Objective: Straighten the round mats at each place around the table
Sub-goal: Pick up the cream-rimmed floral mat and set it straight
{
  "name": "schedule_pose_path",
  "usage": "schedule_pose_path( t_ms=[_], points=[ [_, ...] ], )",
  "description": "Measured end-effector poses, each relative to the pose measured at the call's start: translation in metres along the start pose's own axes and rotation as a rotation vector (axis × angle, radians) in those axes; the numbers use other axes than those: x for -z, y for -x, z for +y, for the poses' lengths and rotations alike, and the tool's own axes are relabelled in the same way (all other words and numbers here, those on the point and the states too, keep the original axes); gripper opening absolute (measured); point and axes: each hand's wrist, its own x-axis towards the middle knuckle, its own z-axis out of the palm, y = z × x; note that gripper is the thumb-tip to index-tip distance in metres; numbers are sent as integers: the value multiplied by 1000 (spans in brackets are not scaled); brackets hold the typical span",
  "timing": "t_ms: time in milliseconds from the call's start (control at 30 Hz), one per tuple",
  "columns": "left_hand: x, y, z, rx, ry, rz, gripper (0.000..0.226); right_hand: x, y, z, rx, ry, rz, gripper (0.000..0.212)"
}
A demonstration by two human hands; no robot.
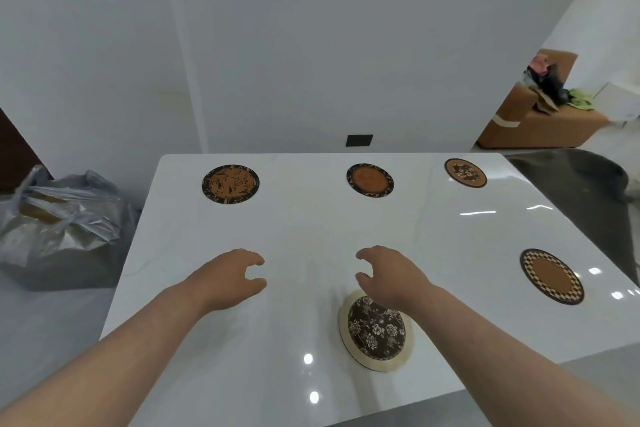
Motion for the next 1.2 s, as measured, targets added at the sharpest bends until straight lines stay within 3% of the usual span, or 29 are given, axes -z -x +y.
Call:
schedule_pose_path(
  t_ms=[367, 533, 600, 700, 833, 967, 1033, 1100, 1200],
  points=[
    [-101, -1, 73, 29, 6, -76, 50, -38, 35, 91, -104, -78, -94, 49],
    [-150, -6, 100, 111, 116, -75, 51, -62, 42, 126, -110, -125, -163, 50],
    [-165, -8, 109, 149, 186, -57, 44, -72, 41, 134, -108, -156, -168, 47],
    [-186, -9, 117, 150, 263, 14, 10, -84, 36, 141, -96, -184, -164, 35],
    [-197, -14, 123, 161, 302, 104, 18, -95, 27, 146, -147, -312, -126, 24],
    [-202, -23, 121, 220, 374, 123, 11, -101, 19, 146, -226, -449, -63, 30],
    [-205, -26, 118, 272, 495, 167, 4, -102, 18, 147, -275, -507, -27, 23],
    [-208, -27, 115, 349, 648, 223, 20, -103, 17, 149, -317, -568, 0, 19],
    [-208, -26, 110, 440, 794, 255, 33, -104, 18, 151, -386, -715, 2, 33]
  ],
)
